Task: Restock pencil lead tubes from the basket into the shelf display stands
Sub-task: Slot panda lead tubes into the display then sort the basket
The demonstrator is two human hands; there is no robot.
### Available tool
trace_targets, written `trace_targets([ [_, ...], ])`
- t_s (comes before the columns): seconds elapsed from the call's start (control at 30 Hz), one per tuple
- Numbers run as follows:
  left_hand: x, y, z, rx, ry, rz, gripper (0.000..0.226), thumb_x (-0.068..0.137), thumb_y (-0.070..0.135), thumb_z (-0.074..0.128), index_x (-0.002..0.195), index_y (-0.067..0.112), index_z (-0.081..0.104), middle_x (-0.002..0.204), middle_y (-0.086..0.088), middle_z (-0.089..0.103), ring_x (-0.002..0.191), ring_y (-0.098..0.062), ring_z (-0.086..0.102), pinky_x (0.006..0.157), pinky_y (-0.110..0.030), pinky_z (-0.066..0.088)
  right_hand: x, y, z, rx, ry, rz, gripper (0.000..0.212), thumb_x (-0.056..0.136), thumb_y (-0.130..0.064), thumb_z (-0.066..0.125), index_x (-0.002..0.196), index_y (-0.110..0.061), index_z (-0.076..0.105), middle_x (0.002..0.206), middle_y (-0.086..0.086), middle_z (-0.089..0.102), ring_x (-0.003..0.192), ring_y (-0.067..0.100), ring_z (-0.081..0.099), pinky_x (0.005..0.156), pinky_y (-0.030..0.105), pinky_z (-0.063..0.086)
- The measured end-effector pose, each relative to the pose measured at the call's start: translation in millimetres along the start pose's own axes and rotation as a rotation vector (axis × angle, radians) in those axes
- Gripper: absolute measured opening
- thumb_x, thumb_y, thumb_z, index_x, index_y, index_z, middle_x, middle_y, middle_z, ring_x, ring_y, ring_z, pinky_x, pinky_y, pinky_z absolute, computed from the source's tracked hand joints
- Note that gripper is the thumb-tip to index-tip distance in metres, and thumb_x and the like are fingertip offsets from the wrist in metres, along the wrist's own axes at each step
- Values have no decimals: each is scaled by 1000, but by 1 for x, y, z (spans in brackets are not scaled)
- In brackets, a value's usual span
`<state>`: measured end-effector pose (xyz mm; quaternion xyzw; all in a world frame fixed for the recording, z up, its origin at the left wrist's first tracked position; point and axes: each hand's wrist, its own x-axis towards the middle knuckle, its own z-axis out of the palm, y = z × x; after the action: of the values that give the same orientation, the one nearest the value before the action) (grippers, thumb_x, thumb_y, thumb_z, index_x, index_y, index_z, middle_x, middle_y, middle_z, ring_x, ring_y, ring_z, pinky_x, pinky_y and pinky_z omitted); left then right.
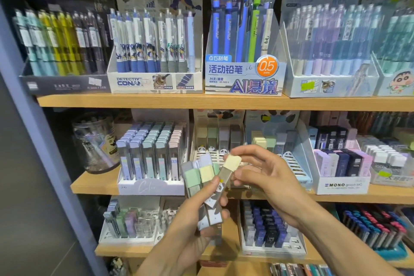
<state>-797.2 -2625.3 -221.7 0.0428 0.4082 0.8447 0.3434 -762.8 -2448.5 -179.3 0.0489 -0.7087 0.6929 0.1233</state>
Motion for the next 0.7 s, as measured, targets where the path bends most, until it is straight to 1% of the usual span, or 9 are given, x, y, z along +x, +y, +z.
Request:
trace_targets([
  [0.1, -2, 3, -6, -8, -28, -11, 46, 76, 28, 81, 117, 7, 76, 75, -11, 55, 53, -18, 54, 24, -17, 28, 2, 2, 2, 27, -71, 4, 40, 87, 7, 70, 122, -11, 66, 123, 8, 73, 105, 30, 72, 98, 45, 54],
  [0.2, -2, 4, -10, 52, -8, -4, 43, 75, 29, 85, 113, 10, 79, 77, -10, 57, 57, -18, 52, 25, -17, 28, 4, 3, 2, 128, -81, 39, 38, 88, 2, 69, 125, -10, 66, 121, 12, 73, 110, 31, 70, 97, 40, 54],
  [0.3, 2, 3, -15, 106, 76, 10, 65, 60, 31, 101, 116, 8, 77, 83, -12, 62, 59, -21, 60, 27, -18, 30, 5, 2, 6, 69, -37, 44, 35, 87, -3, 73, 121, -14, 70, 110, 12, 76, 101, 28, 74, 89, 34, 58],
  [0.4, 6, 0, -19, 176, 179, 39, 88, 48, 43, 105, 120, 5, 72, 86, -13, 67, 63, -22, 62, 28, -19, 32, 16, -1, 12, -25, 86, 7, 40, 84, 3, 77, 119, -16, 68, 98, 13, 78, 92, 30, 76, 84, 39, 60],
  [0.47, 6, -1, -19, 192, 222, 58, 83, 53, 43, 103, 119, 4, 72, 85, -12, 69, 64, -22, 63, 29, -19, 32, 31, -8, 13, -60, 210, -57, 40, 83, 3, 78, 116, -15, 66, 96, 11, 78, 90, 26, 77, 84, 39, 60],
  [0.53, 6, -1, -19, 201, 273, 69, 72, 61, 39, 99, 118, 4, 71, 82, -12, 70, 63, -22, 64, 30, -20, 32, 52, -13, 14, -131, 318, -147, 29, 84, 2, 78, 104, -12, 62, 91, 9, 77, 87, 20, 75, 81, 32, 59],
  [0.6, 5, -2, -17, 212, 310, 74, 62, 65, 36, 95, 114, 6, 73, 79, -12, 71, 61, -22, 63, 30, -20, 31, 73, -7, 20, -292, 380, -172, 25, 87, -9, 79, 101, -13, 58, 89, 5, 74, 85, 14, 73, 82, 33, 58],
  [0.67, 6, -4, -16, 224, 329, 77, 56, 66, 37, 94, 110, 9, 74, 78, -11, 72, 61, -24, 63, 33, -19, 30, 90, 3, 28, -506, 405, -172, 27, 88, -23, 79, 107, -12, 63, 90, 0, 75, 82, 10, 73, 82, 38, 59],
  [0.7, 6, -4, -16, 231, 334, 78, 54, 67, 38, 94, 109, 10, 75, 78, -11, 72, 61, -24, 64, 34, -19, 31, 96, 7, 32, -590, 406, -195, 22, 89, -24, 78, 104, -13, 66, 89, -2, 74, 78, 9, 72, 79, 38, 59],
])
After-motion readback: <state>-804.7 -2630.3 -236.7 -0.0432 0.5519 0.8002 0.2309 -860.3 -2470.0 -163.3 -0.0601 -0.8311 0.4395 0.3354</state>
